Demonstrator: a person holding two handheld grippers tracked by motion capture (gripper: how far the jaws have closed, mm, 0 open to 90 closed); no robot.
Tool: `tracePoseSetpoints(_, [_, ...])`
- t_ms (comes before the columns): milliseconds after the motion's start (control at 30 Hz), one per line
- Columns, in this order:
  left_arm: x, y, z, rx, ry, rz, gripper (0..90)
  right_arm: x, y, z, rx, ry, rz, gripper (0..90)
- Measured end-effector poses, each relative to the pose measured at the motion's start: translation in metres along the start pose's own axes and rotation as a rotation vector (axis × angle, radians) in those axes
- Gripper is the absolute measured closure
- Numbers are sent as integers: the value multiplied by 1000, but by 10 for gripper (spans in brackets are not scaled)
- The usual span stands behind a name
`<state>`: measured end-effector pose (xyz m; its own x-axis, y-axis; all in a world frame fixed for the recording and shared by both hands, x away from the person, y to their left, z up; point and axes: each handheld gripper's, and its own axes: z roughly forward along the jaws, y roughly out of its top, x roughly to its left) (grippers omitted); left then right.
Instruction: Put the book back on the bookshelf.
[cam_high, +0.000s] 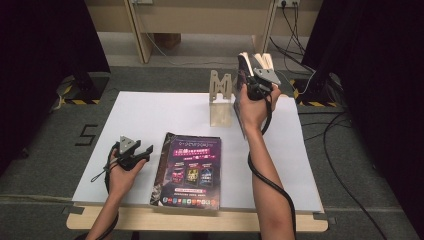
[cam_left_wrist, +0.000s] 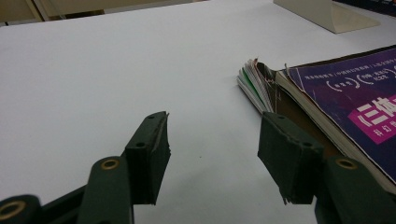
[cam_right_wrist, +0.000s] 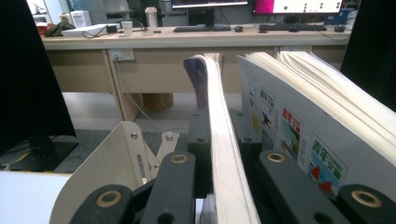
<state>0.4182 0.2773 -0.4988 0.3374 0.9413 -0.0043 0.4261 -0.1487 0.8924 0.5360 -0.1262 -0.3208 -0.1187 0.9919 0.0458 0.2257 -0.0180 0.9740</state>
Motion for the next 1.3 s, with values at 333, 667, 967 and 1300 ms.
tracePoseSetpoints(333, [0,0,0,1,0,5,423,-4,2,-13,37,34,-9,796])
tracePoseSetpoints(667, [0,0,0,0,0,3,424,-5,-1,-17,47,39,-26,785])
tracePoseSetpoints(967, [-1,0,1,1,1,6,424,-4,-4,-18,40,27,-47,782])
tracePoseSetpoints(1300, [-1,0,0,0,-1,3,424,-5,-4,-16,44,40,-24,832])
